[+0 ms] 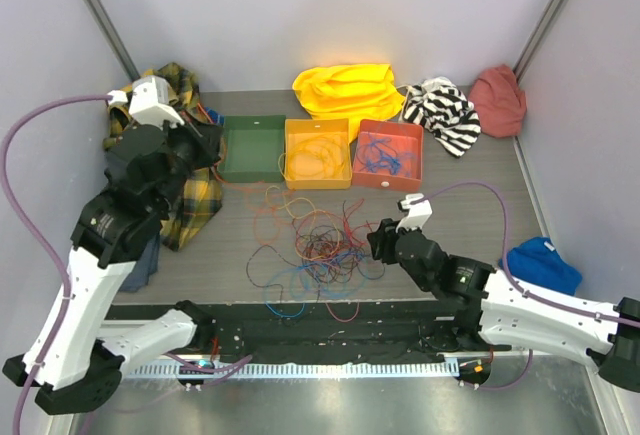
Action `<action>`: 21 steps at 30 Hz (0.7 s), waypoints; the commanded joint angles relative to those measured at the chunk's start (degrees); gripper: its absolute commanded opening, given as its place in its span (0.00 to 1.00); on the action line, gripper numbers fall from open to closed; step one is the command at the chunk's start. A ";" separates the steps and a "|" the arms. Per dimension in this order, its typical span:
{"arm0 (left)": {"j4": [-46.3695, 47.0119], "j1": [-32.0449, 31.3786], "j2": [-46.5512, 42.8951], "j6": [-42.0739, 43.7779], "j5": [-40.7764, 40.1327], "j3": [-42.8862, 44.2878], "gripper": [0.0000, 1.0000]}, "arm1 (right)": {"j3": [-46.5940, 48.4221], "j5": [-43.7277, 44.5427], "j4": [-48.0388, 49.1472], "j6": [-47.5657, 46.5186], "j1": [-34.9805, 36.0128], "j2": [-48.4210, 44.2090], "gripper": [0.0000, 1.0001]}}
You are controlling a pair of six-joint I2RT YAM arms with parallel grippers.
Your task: Untangle the cables
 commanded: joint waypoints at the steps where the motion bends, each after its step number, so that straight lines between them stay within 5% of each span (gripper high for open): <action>1: -4.42 -0.22 2.85 4.67 -3.48 6.03 0.00 | 4.10 -2.96 6.08 -1.26 0.31 3.06 0.47; 16: 1.92 -0.22 22.36 17.41 -11.82 40.01 0.00 | 5.78 -4.38 4.85 -1.70 0.31 2.37 0.46; 21: 8.04 -0.22 26.41 22.85 -14.38 45.41 0.00 | 6.21 -3.59 2.31 -2.31 0.31 0.09 0.46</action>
